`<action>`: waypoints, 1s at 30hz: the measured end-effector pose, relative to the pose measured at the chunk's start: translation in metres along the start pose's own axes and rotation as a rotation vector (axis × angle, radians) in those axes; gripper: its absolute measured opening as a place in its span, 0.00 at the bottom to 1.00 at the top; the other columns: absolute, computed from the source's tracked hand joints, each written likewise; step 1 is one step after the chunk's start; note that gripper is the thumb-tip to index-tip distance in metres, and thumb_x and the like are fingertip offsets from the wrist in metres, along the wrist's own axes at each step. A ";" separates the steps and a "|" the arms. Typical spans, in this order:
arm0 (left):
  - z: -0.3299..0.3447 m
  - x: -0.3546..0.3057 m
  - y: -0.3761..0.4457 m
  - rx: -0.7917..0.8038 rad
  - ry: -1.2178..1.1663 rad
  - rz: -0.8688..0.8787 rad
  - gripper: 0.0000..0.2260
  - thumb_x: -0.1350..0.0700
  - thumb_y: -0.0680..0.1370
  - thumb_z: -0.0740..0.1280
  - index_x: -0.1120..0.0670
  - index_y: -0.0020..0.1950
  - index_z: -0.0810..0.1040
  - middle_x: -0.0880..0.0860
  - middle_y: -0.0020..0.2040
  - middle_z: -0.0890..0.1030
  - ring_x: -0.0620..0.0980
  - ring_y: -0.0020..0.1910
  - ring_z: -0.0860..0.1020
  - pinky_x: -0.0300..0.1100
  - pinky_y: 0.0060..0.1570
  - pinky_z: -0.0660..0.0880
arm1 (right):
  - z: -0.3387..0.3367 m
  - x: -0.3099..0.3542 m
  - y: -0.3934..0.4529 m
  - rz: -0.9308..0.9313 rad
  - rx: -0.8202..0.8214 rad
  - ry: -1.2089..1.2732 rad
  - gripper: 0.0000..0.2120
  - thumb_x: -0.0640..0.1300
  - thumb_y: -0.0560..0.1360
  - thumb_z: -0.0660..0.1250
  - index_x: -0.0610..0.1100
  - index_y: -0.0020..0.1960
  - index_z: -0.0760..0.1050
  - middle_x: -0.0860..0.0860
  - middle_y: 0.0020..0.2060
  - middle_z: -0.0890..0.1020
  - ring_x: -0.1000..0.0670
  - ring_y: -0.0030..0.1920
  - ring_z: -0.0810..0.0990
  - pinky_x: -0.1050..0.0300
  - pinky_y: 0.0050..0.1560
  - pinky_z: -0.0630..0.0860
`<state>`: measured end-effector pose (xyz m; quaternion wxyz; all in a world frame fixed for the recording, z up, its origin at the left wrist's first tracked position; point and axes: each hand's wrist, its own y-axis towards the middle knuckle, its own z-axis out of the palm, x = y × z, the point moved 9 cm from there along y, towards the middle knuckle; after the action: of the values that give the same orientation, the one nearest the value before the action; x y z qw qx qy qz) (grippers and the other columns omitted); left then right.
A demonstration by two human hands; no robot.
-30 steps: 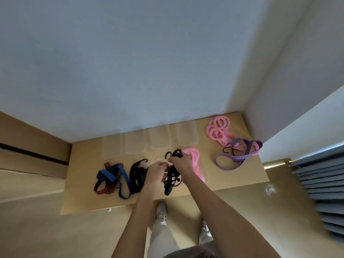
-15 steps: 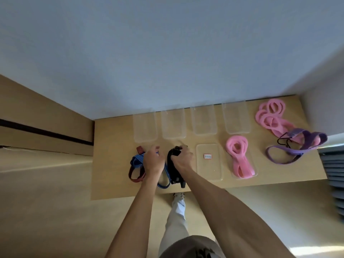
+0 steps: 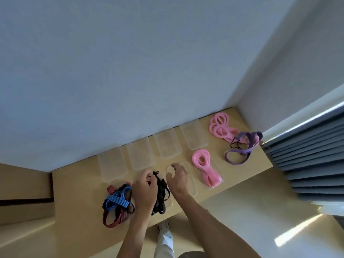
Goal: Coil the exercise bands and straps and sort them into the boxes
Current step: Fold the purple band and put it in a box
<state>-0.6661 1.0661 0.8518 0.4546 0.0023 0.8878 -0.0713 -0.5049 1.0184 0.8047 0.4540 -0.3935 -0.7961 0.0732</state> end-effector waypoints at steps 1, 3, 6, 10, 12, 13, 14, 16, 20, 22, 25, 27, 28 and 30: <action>0.011 -0.019 -0.006 0.027 -0.010 0.045 0.06 0.64 0.79 0.67 0.59 0.53 0.83 0.50 0.46 0.83 0.50 0.46 0.82 0.48 0.46 0.81 | -0.021 -0.006 0.002 0.020 -0.024 0.014 0.17 0.36 0.74 0.65 0.38 0.63 0.75 0.42 0.57 0.80 0.42 0.57 0.78 0.53 0.55 0.74; 0.037 -0.058 -0.013 0.100 -0.004 0.116 0.06 0.64 0.79 0.67 0.60 0.54 0.83 0.52 0.47 0.84 0.49 0.46 0.81 0.47 0.47 0.80 | -0.062 -0.017 0.008 0.041 -0.048 0.001 0.18 0.37 0.73 0.65 0.39 0.62 0.75 0.44 0.54 0.81 0.44 0.51 0.79 0.57 0.46 0.74; 0.083 -0.111 -0.018 0.183 0.022 0.199 0.07 0.64 0.78 0.67 0.59 0.55 0.82 0.53 0.49 0.84 0.50 0.46 0.81 0.48 0.47 0.80 | -0.127 -0.033 0.020 0.052 -0.073 -0.069 0.17 0.40 0.73 0.65 0.43 0.62 0.77 0.45 0.53 0.82 0.45 0.46 0.77 0.58 0.40 0.71; 0.148 -0.176 -0.019 0.248 0.102 0.278 0.09 0.63 0.79 0.67 0.59 0.58 0.82 0.55 0.53 0.84 0.52 0.48 0.81 0.46 0.49 0.78 | -0.213 -0.053 0.039 0.009 -0.123 -0.060 0.18 0.40 0.73 0.67 0.43 0.63 0.77 0.42 0.55 0.82 0.43 0.50 0.79 0.53 0.46 0.76; 0.178 -0.203 -0.022 0.270 0.155 0.295 0.10 0.62 0.79 0.67 0.58 0.60 0.81 0.54 0.55 0.83 0.50 0.50 0.80 0.43 0.49 0.78 | -0.255 -0.070 0.046 -0.004 -0.152 -0.050 0.19 0.40 0.74 0.66 0.42 0.64 0.77 0.43 0.56 0.83 0.42 0.53 0.81 0.52 0.49 0.79; 0.192 -0.213 -0.025 0.275 0.172 0.293 0.10 0.61 0.80 0.67 0.58 0.61 0.81 0.54 0.55 0.83 0.49 0.50 0.80 0.44 0.51 0.78 | -0.275 -0.081 0.049 -0.004 -0.162 -0.019 0.18 0.39 0.74 0.66 0.42 0.64 0.77 0.43 0.56 0.82 0.42 0.54 0.81 0.51 0.51 0.79; 0.205 -0.221 -0.028 0.277 0.182 0.290 0.10 0.61 0.79 0.67 0.58 0.60 0.81 0.54 0.54 0.83 0.50 0.50 0.80 0.46 0.51 0.79 | -0.293 -0.091 0.052 0.001 -0.171 0.017 0.17 0.39 0.75 0.65 0.42 0.63 0.77 0.44 0.56 0.82 0.43 0.54 0.81 0.50 0.52 0.79; 0.234 -0.236 -0.038 0.282 0.200 0.288 0.09 0.62 0.78 0.67 0.57 0.58 0.81 0.52 0.52 0.82 0.51 0.49 0.80 0.46 0.48 0.77 | -0.328 -0.115 0.055 0.025 -0.200 0.074 0.14 0.39 0.76 0.63 0.43 0.61 0.78 0.44 0.54 0.82 0.44 0.51 0.80 0.52 0.47 0.78; 0.293 -0.257 -0.068 0.388 0.233 0.289 0.05 0.63 0.77 0.67 0.54 0.50 0.79 0.49 0.45 0.79 0.51 0.45 0.79 0.42 0.40 0.75 | -0.377 -0.154 0.055 0.058 -0.267 0.069 0.14 0.39 0.77 0.63 0.44 0.62 0.77 0.46 0.56 0.81 0.46 0.51 0.78 0.56 0.43 0.71; 0.318 -0.264 -0.078 0.435 0.266 0.297 0.06 0.64 0.76 0.67 0.53 0.44 0.75 0.51 0.43 0.80 0.52 0.42 0.78 0.47 0.41 0.75 | -0.388 -0.169 0.058 0.085 -0.251 0.064 0.16 0.40 0.77 0.64 0.44 0.64 0.76 0.47 0.60 0.80 0.46 0.55 0.79 0.58 0.44 0.69; 0.349 -0.271 -0.079 0.470 0.326 0.296 0.09 0.63 0.74 0.66 0.51 0.39 0.71 0.49 0.36 0.76 0.49 0.36 0.73 0.47 0.36 0.71 | -0.402 -0.185 0.068 0.117 -0.248 0.076 0.19 0.40 0.76 0.64 0.44 0.67 0.75 0.47 0.62 0.79 0.45 0.58 0.79 0.55 0.51 0.76; 0.369 -0.273 -0.075 0.496 0.356 0.319 0.13 0.62 0.74 0.66 0.49 0.33 0.68 0.45 0.29 0.71 0.46 0.30 0.68 0.40 0.29 0.63 | -0.406 -0.196 0.078 0.145 -0.243 0.046 0.20 0.40 0.75 0.64 0.45 0.67 0.75 0.47 0.62 0.79 0.44 0.58 0.79 0.51 0.57 0.78; 0.379 -0.274 -0.073 0.511 0.375 0.320 0.16 0.62 0.75 0.65 0.48 0.31 0.66 0.44 0.28 0.69 0.45 0.29 0.66 0.38 0.28 0.59 | -0.407 -0.202 0.083 0.161 -0.237 0.042 0.20 0.40 0.75 0.64 0.45 0.67 0.75 0.46 0.62 0.79 0.44 0.58 0.79 0.50 0.57 0.78; 0.399 -0.270 -0.063 0.550 0.435 0.305 0.18 0.62 0.76 0.64 0.47 0.31 0.64 0.44 0.28 0.68 0.42 0.28 0.65 0.35 0.27 0.55 | -0.405 -0.211 0.096 0.193 -0.229 0.045 0.21 0.39 0.74 0.63 0.45 0.67 0.75 0.47 0.62 0.79 0.44 0.59 0.79 0.50 0.57 0.79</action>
<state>-0.1896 0.9689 0.8475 0.2433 0.2712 0.9008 -0.2363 -0.0764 0.8399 0.8523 0.4146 -0.5190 -0.7474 0.0167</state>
